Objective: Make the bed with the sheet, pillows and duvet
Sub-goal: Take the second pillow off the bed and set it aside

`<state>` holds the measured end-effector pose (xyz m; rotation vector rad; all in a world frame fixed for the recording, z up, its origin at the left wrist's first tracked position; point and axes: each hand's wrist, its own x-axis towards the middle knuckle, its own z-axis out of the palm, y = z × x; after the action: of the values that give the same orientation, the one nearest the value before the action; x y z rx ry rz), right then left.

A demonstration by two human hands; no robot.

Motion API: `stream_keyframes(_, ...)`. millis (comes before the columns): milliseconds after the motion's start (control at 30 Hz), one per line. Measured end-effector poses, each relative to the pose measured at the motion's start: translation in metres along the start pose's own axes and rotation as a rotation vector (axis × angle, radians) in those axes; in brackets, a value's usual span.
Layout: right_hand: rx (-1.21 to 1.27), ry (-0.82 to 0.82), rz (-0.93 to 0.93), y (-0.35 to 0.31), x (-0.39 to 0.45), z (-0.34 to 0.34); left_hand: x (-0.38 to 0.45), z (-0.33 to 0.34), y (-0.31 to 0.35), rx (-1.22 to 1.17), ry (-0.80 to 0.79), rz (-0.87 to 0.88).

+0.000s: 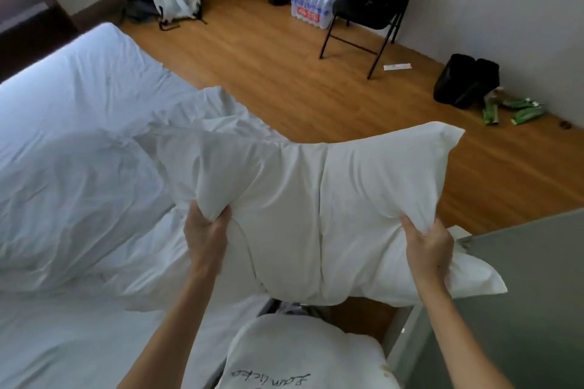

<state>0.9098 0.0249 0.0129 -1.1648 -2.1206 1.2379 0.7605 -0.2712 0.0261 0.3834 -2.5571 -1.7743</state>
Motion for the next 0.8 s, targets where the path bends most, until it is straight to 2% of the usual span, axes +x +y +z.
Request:
stream_keyframes(267, -0.017, 0.052, 0.005, 0.005, 0.217, -0.002, 0.101, 0.203, 0.049, -0.037, -0.066, -0.033)
stream_keyframes(400, -0.052, 0.072, -0.007, -0.010, 0.326, -0.015, 0.138, 0.297, 0.094, -0.079, -0.078, -0.065)
stream_keyframes(600, -0.060, 0.095, -0.012, -0.043, 0.459, -0.025, 0.196, 0.391, 0.167, -0.084, -0.106, -0.059)
stream_keyframes(800, -0.053, -0.021, -0.074, -0.067, 0.606, 0.029, 0.277, 0.474, 0.199, -0.069, -0.003, -0.084)
